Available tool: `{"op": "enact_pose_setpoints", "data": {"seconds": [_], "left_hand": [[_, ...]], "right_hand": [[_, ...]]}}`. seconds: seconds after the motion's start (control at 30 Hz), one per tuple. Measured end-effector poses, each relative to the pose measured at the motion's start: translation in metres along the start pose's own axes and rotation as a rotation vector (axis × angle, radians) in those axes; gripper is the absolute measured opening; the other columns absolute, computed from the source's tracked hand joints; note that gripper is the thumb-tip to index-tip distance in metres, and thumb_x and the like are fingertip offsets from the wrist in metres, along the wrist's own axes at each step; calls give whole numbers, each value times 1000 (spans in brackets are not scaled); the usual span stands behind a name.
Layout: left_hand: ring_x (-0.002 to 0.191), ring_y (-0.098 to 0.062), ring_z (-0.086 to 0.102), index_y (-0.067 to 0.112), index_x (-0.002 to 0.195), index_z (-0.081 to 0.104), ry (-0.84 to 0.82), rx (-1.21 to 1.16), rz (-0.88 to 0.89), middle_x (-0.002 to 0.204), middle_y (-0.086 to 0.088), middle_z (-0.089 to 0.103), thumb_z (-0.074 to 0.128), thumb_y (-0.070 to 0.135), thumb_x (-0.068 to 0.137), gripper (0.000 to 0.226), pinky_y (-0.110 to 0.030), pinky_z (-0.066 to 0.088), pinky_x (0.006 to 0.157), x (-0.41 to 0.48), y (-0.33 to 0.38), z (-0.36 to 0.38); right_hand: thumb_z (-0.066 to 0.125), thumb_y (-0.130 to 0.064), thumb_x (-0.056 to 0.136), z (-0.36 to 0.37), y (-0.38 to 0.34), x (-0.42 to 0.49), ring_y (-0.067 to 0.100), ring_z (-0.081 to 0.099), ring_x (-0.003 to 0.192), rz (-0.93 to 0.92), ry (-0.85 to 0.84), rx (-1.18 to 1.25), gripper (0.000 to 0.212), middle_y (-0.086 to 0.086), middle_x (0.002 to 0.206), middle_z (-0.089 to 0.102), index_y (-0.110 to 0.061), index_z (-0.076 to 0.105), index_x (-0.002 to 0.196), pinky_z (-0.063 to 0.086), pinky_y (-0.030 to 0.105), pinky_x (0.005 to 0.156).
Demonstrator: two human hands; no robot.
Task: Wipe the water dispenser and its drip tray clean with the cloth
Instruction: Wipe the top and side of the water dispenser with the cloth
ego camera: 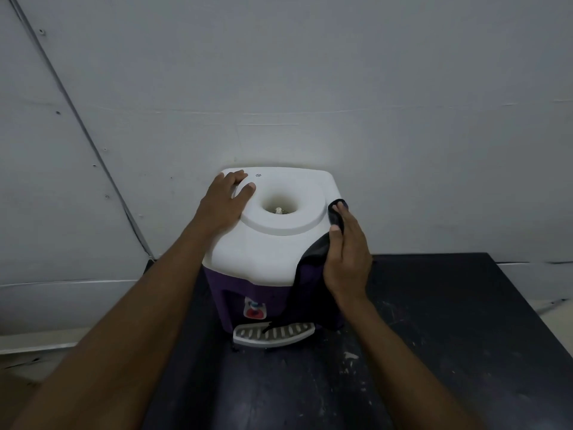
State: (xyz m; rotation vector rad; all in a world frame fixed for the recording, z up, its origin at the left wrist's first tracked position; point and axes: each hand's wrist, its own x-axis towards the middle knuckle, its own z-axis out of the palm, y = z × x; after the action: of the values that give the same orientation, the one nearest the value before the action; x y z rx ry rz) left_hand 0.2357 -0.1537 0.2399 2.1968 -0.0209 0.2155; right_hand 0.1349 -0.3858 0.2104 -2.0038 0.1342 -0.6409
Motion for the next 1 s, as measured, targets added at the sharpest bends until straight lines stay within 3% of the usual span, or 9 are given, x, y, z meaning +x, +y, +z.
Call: {"op": "enact_pose_setpoints", "data": {"seconds": [0.17,0.3,0.43,0.53,0.7,0.83,1.0], "left_hand": [[150,-14,26,30,147,44,-38,72,12,157,10,38,42,52,103,49,-46,26,120,1,-2,-1],[152,-18,21,32,149,41,-54,89,38,159,8,36,36,49,105,48,-52,23,121,-2,-3,-3],[151,-19,24,30,149,44,-65,26,59,158,5,38,33,41,108,43,-52,23,121,-2,-6,-4],[149,-18,29,26,147,48,-59,-30,89,155,1,42,33,32,110,41,-47,24,122,-3,-7,-6],[148,-14,29,23,147,50,-52,-28,105,155,2,43,31,27,111,40,-22,19,115,-3,-9,-8],[152,-15,22,23,149,47,-73,9,104,159,2,38,30,32,111,43,-21,14,113,0,-13,-8],[153,-9,14,29,149,47,-90,-27,80,161,4,35,36,41,109,44,-24,13,114,1,-16,-8]], "right_hand": [[36,-27,106,18,-14,-23,10,40,148,-265,44,-317,49,-4,158,49,-14,52,150,21,48,126],[27,-33,108,38,-27,-40,9,25,155,-404,-70,-568,54,-4,167,33,-16,40,158,19,48,127],[20,-36,111,54,-39,-47,12,14,158,-520,-177,-669,55,-3,170,23,-17,31,162,16,47,127],[19,-37,111,67,-50,-51,15,12,159,-614,-270,-684,56,-2,171,20,-16,27,163,12,49,128],[26,-37,112,60,-44,-47,17,18,158,-712,-304,-709,52,-3,168,31,-17,37,159,19,50,126],[24,-39,111,34,-25,-44,10,17,158,-696,-309,-633,52,-11,167,30,-25,38,159,22,44,126],[26,-39,108,0,-5,-26,5,20,156,-436,-200,-479,52,-17,166,29,-30,36,159,19,37,127]]}}
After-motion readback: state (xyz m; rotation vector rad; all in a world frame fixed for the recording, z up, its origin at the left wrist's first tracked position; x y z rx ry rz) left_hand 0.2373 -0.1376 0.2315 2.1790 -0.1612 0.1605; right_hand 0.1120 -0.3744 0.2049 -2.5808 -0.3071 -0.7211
